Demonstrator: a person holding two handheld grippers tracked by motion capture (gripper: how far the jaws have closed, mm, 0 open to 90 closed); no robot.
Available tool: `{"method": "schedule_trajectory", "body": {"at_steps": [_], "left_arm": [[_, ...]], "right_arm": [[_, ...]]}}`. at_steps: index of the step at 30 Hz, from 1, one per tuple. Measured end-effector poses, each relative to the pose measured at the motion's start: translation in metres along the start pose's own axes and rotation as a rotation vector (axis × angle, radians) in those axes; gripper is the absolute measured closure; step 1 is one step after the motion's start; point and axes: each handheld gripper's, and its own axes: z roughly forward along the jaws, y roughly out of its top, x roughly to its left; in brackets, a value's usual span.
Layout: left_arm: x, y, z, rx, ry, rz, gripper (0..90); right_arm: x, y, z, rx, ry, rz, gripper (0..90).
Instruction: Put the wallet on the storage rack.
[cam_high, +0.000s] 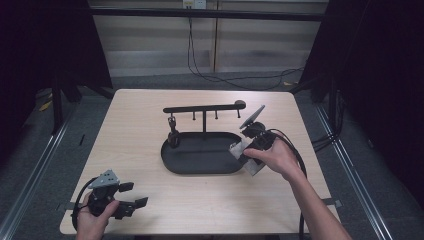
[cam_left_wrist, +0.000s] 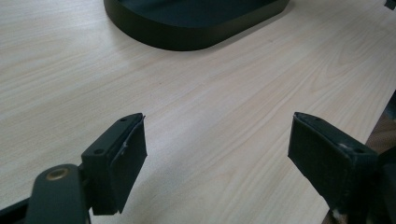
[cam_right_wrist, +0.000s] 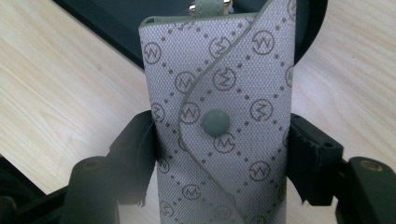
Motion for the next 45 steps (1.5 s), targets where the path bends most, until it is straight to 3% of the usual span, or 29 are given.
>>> {"method": "schedule_trajectory", "body": {"at_steps": [13, 24, 33, 45], "left_arm": [[0.002, -0.001, 0.0, 0.008, 0.007, -0.018, 19.3], [0.003, -0.001, 0.0, 0.008, 0.005, -0.016, 19.3], [0.003, -0.001, -0.001, -0.001, 0.005, -0.021, 19.5], [0.003, -0.001, -0.001, -0.002, 0.008, -0.024, 19.5]], "right_arm": [[-0.01, 0.01, 0.01, -0.074, 0.078, 0.093, 32.9], [-0.021, 0.016, 0.015, -0.105, 0.085, 0.176, 32.9], [-0.025, 0.024, 0.019, -0.13, 0.077, 0.301, 33.0], [-0.036, 0.028, 0.036, -0.158, 0.148, 0.423, 32.9]]}}
